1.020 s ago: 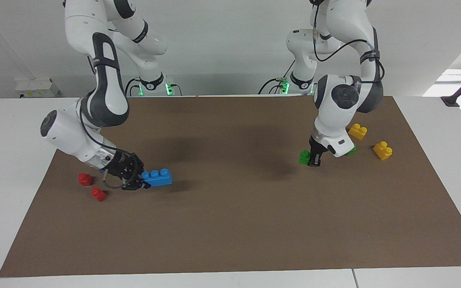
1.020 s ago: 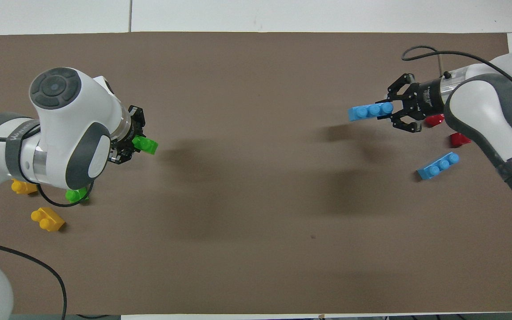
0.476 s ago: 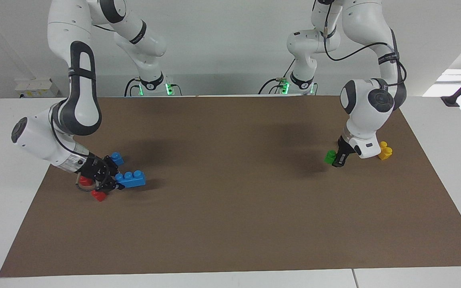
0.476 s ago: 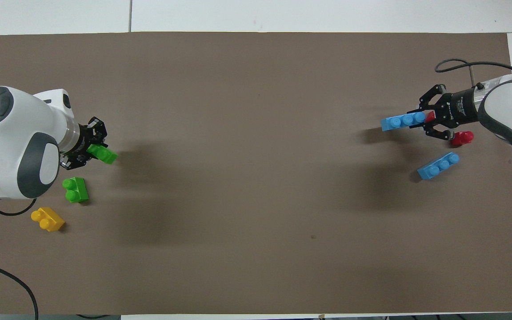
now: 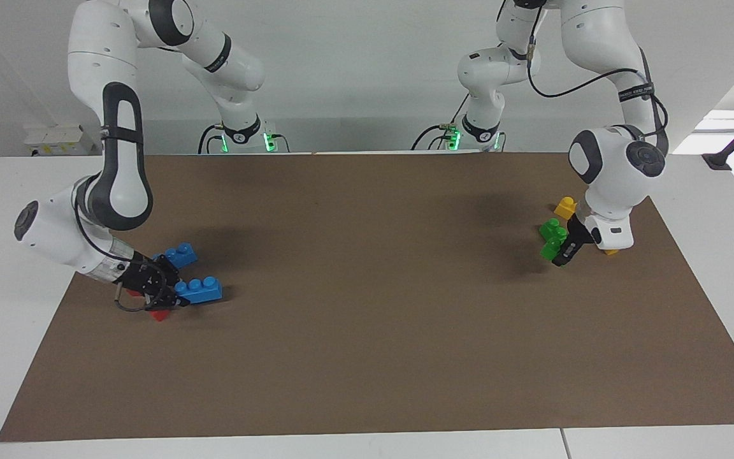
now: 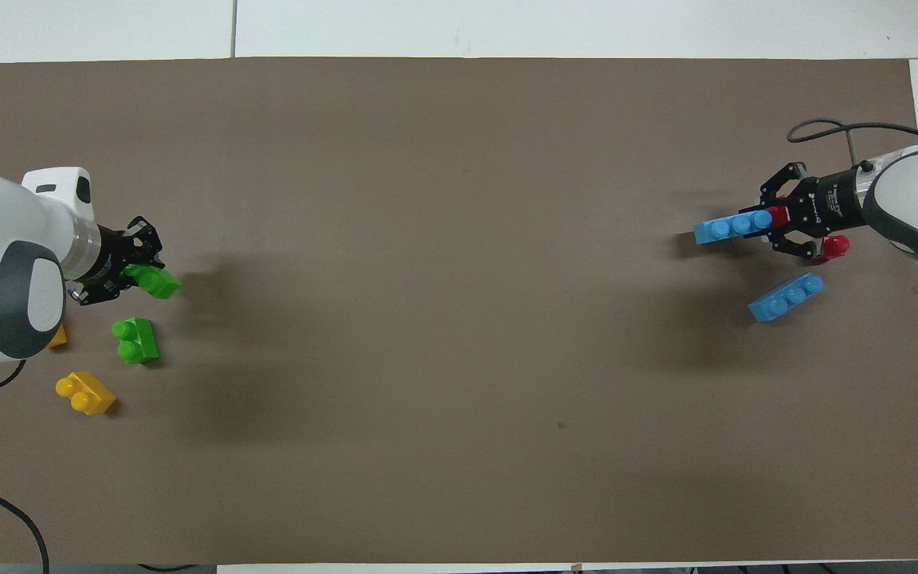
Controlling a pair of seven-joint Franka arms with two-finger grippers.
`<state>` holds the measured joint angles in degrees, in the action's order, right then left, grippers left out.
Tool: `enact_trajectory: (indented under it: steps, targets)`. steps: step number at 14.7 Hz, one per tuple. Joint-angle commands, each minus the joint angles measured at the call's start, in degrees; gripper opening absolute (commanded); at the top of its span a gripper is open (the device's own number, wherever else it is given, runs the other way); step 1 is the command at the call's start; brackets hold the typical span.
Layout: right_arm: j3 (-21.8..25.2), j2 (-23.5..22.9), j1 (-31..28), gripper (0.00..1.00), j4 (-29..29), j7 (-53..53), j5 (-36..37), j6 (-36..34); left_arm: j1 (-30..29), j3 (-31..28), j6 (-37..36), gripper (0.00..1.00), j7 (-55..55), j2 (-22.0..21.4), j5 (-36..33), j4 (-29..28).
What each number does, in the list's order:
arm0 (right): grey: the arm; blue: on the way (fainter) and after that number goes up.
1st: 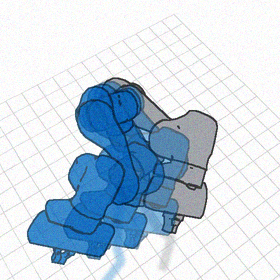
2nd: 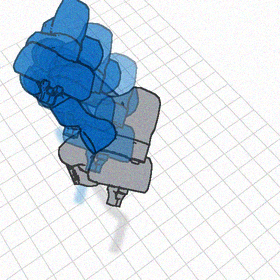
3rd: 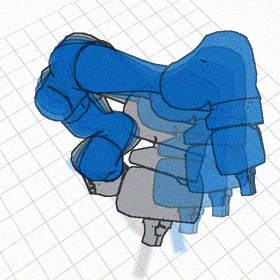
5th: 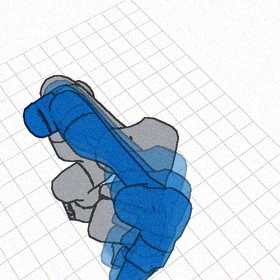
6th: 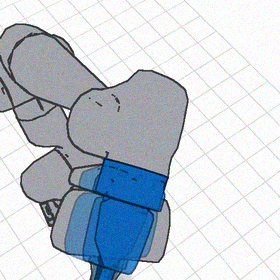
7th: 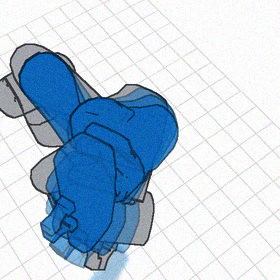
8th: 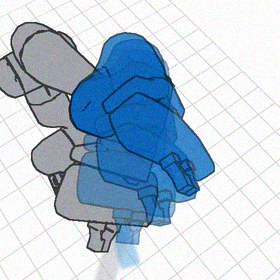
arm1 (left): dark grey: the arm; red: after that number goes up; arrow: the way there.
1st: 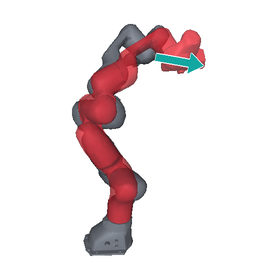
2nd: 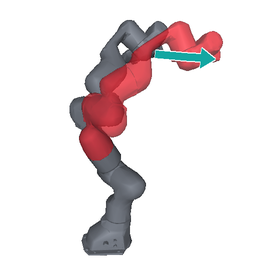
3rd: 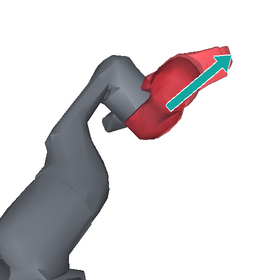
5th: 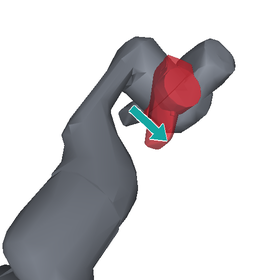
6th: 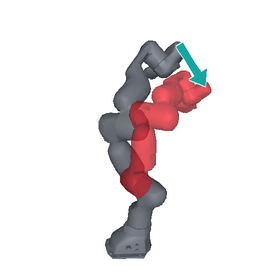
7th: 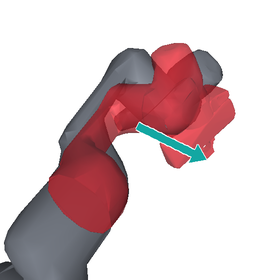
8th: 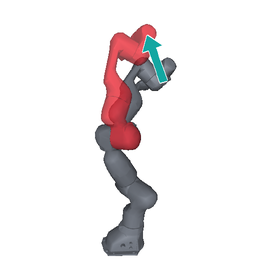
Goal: Remove green block with left arm and hold with right
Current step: 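Lower the green brick with the left gripper while the right gripper sets down the blue, then open the left gripper to release the green brick while the right gripper lifts away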
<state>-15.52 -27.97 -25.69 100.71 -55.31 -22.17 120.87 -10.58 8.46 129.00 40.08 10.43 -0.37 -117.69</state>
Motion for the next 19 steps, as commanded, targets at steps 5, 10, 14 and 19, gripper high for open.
enact_trajectory:
  steps: [5,10,14,19]
  targets:
    - [-0.91,0.20,-0.59,0.00,3.53,1.08,0.90,4.81,-2.25,0.33,6.17,0.00,-2.72,2.48,1.07,-0.97]
    - [-1.00,0.20,-0.59,0.00,3.62,1.08,0.64,5.08,-2.43,0.41,9.69,0.00,-2.99,5.03,1.07,-0.96]
    - [-1.00,0.37,-0.50,0.88,3.00,0.47,0.47,5.08,-2.95,0.41,10.56,0.00,-3.43,6.09,1.07,-1.05]
    - [-1.00,3.71,-0.32,0.95,1.87,-1.29,0.46,1.66,-2.25,0.24,13.46,0.00,-3.34,7.14,1.07,-1.40]
